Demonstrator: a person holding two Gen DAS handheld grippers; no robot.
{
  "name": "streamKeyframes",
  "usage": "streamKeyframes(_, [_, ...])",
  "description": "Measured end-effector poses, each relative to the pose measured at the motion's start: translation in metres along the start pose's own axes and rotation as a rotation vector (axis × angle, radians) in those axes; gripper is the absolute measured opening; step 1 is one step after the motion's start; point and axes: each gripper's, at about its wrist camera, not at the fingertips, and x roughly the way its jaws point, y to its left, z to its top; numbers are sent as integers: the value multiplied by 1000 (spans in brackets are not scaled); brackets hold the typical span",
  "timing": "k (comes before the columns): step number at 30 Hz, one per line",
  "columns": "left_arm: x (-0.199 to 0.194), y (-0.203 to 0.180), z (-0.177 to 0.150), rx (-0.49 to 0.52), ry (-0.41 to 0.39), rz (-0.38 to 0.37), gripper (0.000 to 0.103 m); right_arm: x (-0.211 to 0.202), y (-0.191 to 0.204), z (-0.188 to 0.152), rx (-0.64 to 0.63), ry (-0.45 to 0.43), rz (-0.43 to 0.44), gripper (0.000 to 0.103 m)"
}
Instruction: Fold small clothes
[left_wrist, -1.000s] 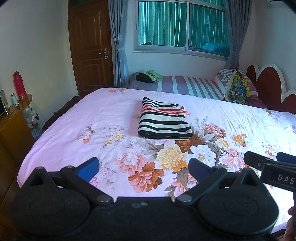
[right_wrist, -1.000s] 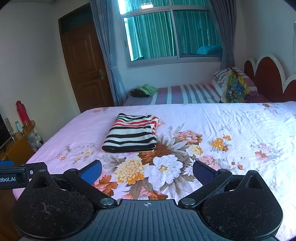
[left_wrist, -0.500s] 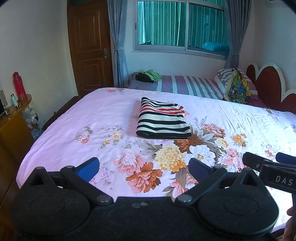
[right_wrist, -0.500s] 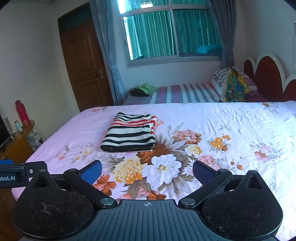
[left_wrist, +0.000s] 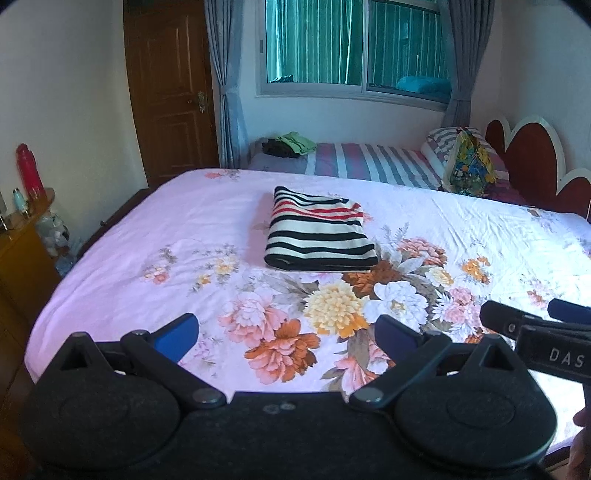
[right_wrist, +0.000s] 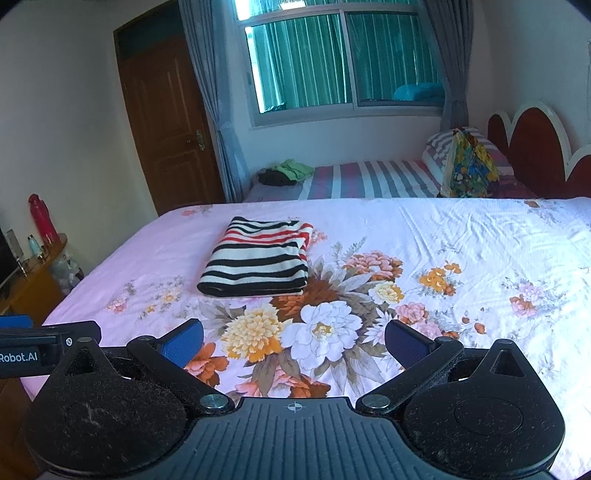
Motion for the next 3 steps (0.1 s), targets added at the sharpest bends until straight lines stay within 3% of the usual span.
streamKeyframes(3, [12, 0, 2, 7, 17, 2, 102, 4, -3, -1, -3, 7, -10, 103])
